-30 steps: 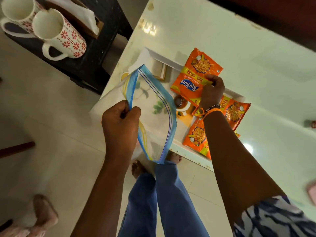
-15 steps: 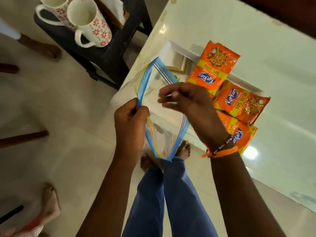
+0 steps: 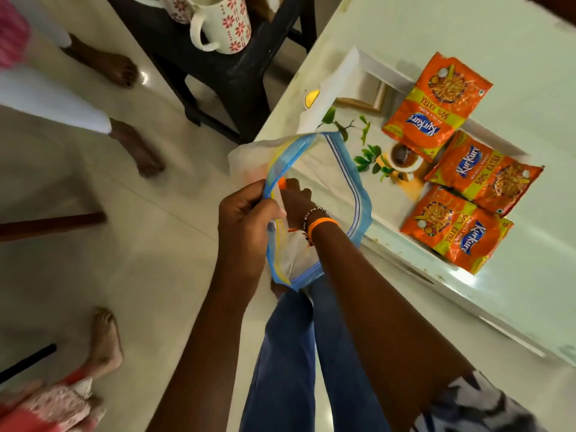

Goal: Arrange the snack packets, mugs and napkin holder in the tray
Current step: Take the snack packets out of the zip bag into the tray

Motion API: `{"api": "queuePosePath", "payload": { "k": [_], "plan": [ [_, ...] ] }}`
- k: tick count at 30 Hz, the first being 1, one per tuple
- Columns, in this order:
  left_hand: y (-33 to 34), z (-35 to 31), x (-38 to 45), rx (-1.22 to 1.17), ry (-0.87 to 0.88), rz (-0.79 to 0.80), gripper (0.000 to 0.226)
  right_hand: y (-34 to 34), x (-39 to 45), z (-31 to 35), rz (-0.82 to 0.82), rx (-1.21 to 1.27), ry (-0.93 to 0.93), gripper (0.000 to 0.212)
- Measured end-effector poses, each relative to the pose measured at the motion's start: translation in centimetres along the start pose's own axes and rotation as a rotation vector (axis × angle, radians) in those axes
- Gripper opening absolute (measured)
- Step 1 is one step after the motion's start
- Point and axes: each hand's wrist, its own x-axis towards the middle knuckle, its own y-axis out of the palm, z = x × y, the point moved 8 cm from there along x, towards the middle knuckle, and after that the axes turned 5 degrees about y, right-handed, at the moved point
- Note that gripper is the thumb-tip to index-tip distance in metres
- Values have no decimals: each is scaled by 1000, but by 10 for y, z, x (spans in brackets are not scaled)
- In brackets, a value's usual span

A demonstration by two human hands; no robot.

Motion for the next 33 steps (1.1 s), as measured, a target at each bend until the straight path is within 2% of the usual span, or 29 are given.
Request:
{"api": "queuePosePath", "payload": {
  "k": [4,7,12,14,17,21,26,29,33],
  "plan": [
    [-1,2,-1,37,12,9,28,-10,-11,2,-91,69,-42,38],
    [3,1,0,114,26,17,29,-34,-33,3,-263,198,-100,27],
    [16,3,5,130,12,32,21,-92,-98,-6,-570,356,-222,27],
    [23,4,8,143,4,26,16,-111,-124,-23,-642,502,-232,24],
    [28,1,11,187,29,-33,23,-128,-153,-63,-704,787,-196,28],
    [26,-3,13,220,92,-157,27,-132,-168,-131,-849,1124,-53,30],
    [21,-2,15,244,126,-233,22,-103,-141,-196,-867,1394,163,31],
    [17,1,13,227,118,-263,23,-87,-112,-210,-804,1376,296,30],
    [24,4,12,160,99,-202,30,-73,-79,-201,-649,1272,304,41]
  ]
}}
